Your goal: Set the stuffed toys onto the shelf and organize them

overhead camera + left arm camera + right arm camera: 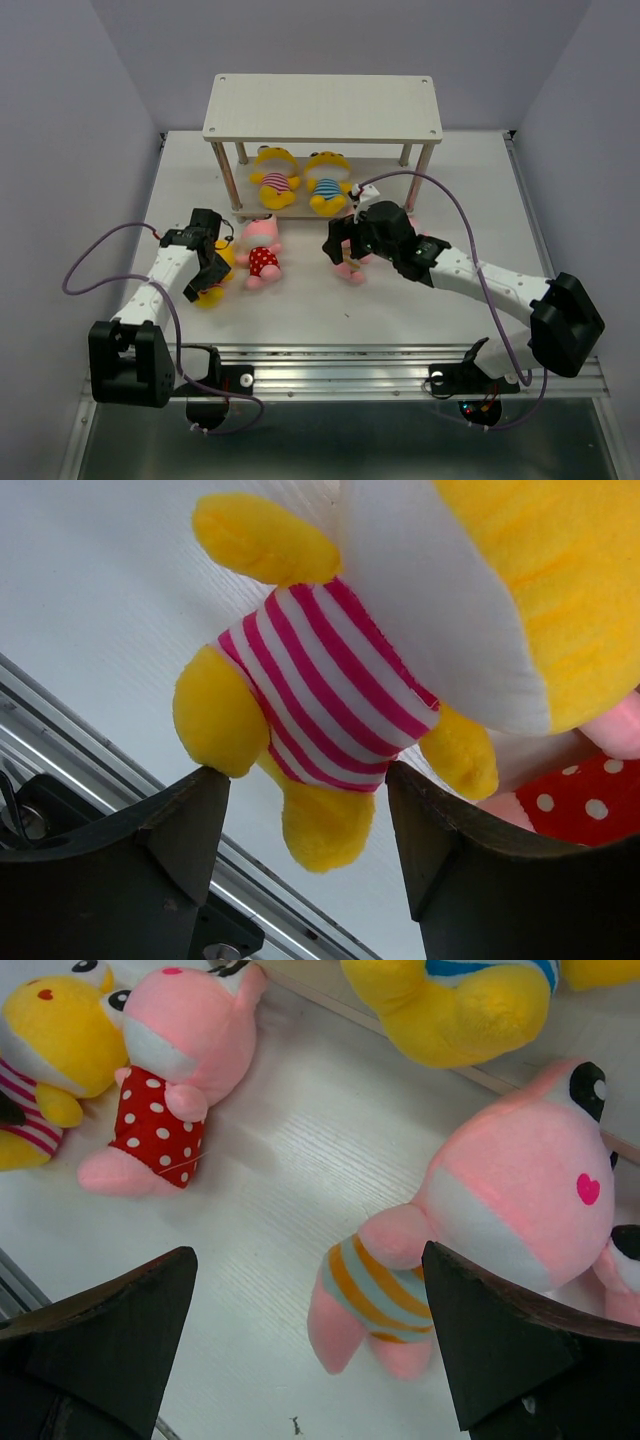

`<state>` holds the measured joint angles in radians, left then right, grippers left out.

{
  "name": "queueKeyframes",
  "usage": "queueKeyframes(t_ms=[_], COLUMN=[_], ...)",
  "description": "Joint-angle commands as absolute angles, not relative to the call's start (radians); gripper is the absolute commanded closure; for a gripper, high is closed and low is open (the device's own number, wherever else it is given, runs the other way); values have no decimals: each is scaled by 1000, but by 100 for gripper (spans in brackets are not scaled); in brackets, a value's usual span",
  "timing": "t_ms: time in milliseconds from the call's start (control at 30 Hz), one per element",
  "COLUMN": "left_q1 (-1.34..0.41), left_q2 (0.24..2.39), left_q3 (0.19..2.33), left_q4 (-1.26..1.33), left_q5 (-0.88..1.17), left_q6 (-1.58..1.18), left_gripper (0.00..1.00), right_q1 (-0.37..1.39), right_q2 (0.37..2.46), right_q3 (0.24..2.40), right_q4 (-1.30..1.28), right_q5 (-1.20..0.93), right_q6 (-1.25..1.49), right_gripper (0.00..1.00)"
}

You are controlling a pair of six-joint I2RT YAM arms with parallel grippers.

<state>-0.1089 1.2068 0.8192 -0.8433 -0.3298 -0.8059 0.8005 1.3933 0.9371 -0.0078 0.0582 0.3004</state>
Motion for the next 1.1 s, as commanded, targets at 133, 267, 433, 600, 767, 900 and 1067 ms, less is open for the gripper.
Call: queueKeyframes(t_ms=[133,267,433,600,767,900,1067], left_q1=[-101,-101,-101,-101,-104,-106,-155], left_q2=[1282,1305,1264,1177,1017,934,881], left_q3=[834,831,836,856,867,917,947], left_q4=[-822,-766,-773,-769,-704,-704,-638], left_q5=[-351,-287,-293,-241,-72,-20,-5], left_q6=[-798,-772,-764,-747,-739,-776,-891], left_gripper=[34,52,100,100,100,100,100], right_q1=[802,802,802,802,802,814,905], right_q2=[1327,1316,1312,1316,1313,1315,1341], right_q3=[908,904,904,905,885,881,913], right_q4=[37,37,38,43,109,159,206], right_q5=[126,127,115,48,-130,-242,-216], right_q6=[282,282,279,265,278,288,293], right_gripper=[0,0,0,0,0,0,0])
